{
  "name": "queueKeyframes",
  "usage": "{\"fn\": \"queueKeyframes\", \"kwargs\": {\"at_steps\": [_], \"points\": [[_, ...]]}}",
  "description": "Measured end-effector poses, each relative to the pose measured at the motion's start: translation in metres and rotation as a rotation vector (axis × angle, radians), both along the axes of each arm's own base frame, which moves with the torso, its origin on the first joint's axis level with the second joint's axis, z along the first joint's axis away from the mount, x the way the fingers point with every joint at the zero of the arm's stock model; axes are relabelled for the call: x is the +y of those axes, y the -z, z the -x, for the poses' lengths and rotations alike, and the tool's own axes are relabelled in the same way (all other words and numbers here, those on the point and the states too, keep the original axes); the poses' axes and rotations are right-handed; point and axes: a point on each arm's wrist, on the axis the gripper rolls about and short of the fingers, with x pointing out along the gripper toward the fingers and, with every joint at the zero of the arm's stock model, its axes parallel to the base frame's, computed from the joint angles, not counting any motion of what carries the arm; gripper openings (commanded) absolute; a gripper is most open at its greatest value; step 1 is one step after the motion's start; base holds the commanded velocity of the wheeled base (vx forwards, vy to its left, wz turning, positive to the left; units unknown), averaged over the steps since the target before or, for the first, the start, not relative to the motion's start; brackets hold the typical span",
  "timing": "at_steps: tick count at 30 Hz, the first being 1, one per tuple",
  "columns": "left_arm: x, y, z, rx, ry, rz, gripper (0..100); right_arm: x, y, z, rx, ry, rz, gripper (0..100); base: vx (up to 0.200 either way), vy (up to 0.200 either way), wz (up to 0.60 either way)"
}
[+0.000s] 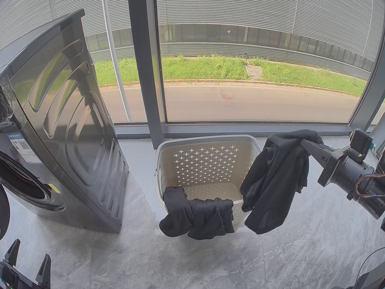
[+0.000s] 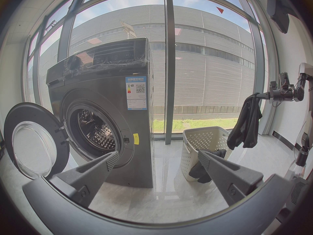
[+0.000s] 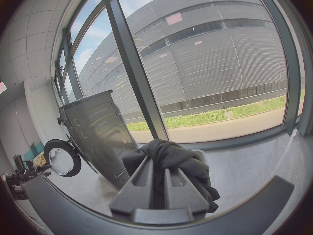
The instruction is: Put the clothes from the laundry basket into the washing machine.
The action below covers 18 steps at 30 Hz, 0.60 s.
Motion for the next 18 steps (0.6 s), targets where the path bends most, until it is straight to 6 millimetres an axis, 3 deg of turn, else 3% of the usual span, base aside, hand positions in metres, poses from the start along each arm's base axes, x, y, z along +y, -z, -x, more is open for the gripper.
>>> {"fn": "queueKeyframes", "kwargs": {"at_steps": [4, 18], "points": [[0.0, 0.0, 0.0, 0.0, 0.003, -0.009, 100, -0.006, -0.003, 0.0, -0.027, 0.031, 0.007, 0, 0.0, 0.0, 0.0], [0.0, 0.0, 0.0, 0.0, 0.01, -0.009, 100, -0.016, 0.004, 0.009, -0.021, 0.046, 0.028, 0, -0.2, 0.0, 0.0]]}}
